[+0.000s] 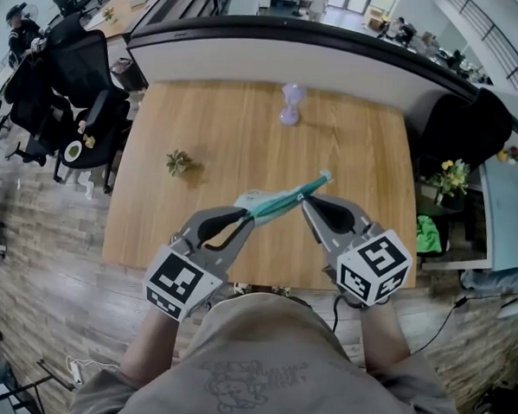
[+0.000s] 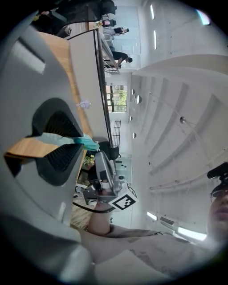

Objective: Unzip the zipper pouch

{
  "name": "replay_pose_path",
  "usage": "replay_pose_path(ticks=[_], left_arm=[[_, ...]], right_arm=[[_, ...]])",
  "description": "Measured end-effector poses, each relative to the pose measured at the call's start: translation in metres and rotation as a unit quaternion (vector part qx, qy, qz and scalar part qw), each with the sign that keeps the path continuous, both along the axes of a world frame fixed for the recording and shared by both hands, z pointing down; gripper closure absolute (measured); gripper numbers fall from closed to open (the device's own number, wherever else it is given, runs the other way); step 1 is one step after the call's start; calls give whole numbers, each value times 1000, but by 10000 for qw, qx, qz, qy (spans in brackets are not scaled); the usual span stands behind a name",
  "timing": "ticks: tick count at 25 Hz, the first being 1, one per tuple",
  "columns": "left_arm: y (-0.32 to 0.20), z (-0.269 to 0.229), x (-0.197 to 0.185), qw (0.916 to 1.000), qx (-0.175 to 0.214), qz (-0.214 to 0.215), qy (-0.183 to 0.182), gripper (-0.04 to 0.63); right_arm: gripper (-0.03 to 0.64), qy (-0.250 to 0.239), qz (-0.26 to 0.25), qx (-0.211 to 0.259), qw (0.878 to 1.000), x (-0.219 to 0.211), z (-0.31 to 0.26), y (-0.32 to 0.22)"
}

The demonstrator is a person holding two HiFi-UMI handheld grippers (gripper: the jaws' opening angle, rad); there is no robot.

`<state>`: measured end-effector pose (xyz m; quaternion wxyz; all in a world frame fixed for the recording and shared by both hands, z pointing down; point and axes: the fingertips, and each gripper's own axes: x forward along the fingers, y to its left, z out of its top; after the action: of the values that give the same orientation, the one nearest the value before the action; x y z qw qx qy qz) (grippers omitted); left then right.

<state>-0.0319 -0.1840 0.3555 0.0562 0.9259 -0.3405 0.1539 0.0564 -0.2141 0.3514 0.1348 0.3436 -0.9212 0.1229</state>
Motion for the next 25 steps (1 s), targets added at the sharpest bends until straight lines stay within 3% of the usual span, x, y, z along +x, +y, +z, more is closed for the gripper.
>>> replay_pose_path(ticks=[7,8,11,16,25], left_arm=[[-11,-3,-25,9996,51,-295,-18,554],[-13,-3,-29,9994,32,-344,9,595],[-17,0,-39,9988,-6,-488,25,595],[-23,5,-46,9982,-51,-600,-44,595],[-27,8,-39,9980,4,-636,-29,595]], right_arm=[[602,37,725,-42,9974,53,12,-26],[601,13,779,-98,9969,57,15,-29],[601,9,970,-183,9951,65,27,-34],[603,-142,909,-328,9952,62,35,-33],[603,-479,981,-180,9939,69,15,-42]])
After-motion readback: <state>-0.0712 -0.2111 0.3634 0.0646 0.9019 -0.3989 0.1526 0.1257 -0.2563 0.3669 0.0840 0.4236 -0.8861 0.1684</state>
